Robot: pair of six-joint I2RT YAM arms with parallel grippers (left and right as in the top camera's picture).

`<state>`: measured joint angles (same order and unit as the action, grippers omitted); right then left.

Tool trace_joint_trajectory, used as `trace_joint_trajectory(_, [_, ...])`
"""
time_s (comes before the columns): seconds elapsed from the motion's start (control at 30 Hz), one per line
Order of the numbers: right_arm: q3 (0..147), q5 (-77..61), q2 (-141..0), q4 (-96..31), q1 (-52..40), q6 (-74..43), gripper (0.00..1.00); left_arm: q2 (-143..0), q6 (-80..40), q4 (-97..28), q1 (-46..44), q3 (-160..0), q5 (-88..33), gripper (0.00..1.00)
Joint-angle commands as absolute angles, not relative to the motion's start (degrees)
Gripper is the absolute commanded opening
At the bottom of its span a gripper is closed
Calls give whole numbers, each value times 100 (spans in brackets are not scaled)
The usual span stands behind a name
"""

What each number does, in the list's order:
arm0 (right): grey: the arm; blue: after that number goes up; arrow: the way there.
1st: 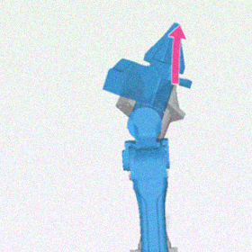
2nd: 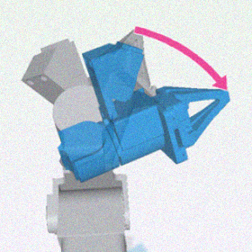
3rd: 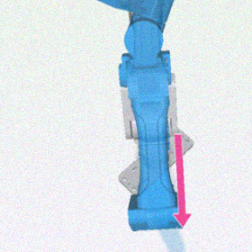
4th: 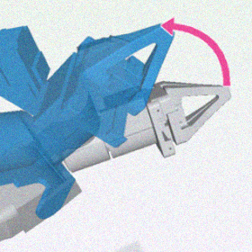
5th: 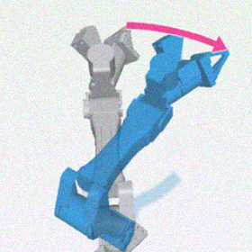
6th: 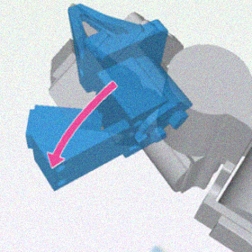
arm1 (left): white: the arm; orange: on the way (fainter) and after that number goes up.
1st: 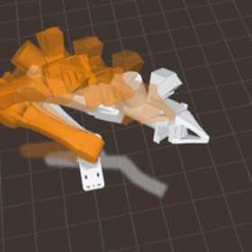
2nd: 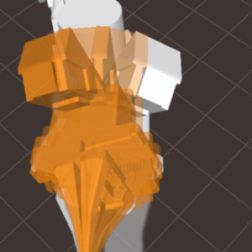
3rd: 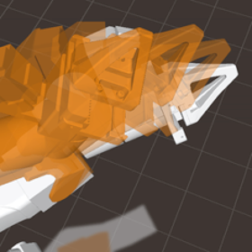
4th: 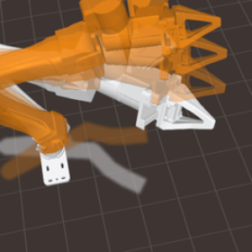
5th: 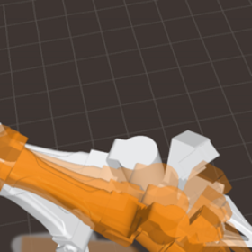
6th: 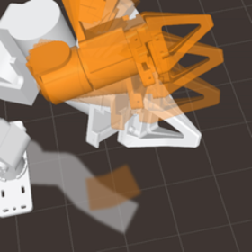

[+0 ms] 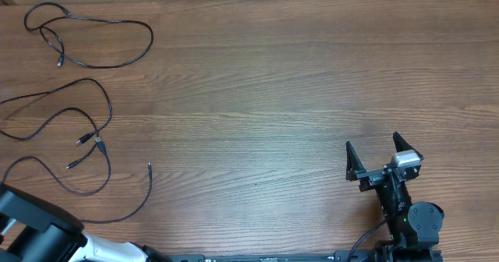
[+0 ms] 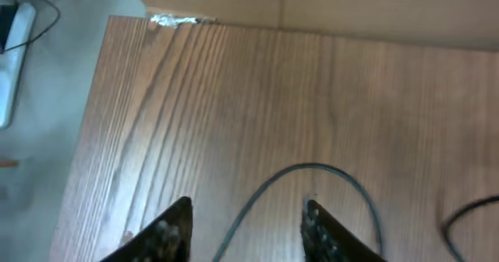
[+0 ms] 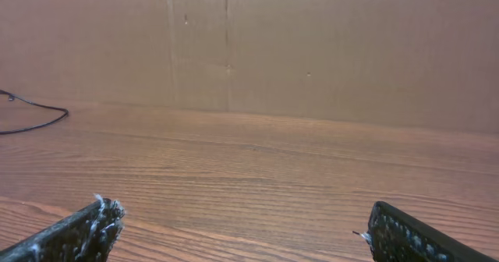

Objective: Untangle cables

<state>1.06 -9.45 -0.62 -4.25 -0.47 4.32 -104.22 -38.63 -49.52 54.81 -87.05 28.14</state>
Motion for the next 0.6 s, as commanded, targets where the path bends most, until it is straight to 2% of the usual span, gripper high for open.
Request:
trace_joint_trajectory(0.0, [47,-904,-16,-397,-64,438,100,-10551,-3618,-4958,5537,-8823,2768,46])
trace_joint_trajectory(0.1, [47,-904,-16,-397,-64,438,100,-10532,-3234,-4880,5516,-8825,2261,49])
trace_joint_trajectory(0.2, [47,-904,-16,-395,-64,438,100,-10530,-2895,-4866,5498,-8825,1374,59])
trace_joint_trajectory(0.27, [47,-904,-16,-397,-64,438,100,-10530,-2668,-4866,5498,-8825,655,61])
trace_joint_trajectory(0.3, [47,-904,-16,-397,-64,438,100,-10530,-2421,-4869,5498,-8825,-84,63])
trace_joint_trajectory(0.4, [47,-904,-16,-397,-64,438,100,-10532,-2287,-4912,5496,-8825,-908,68])
trace_joint_trajectory(0.57, [47,-904,-16,-397,-64,438,100,-10532,-2290,-5205,5470,-8823,-744,68])
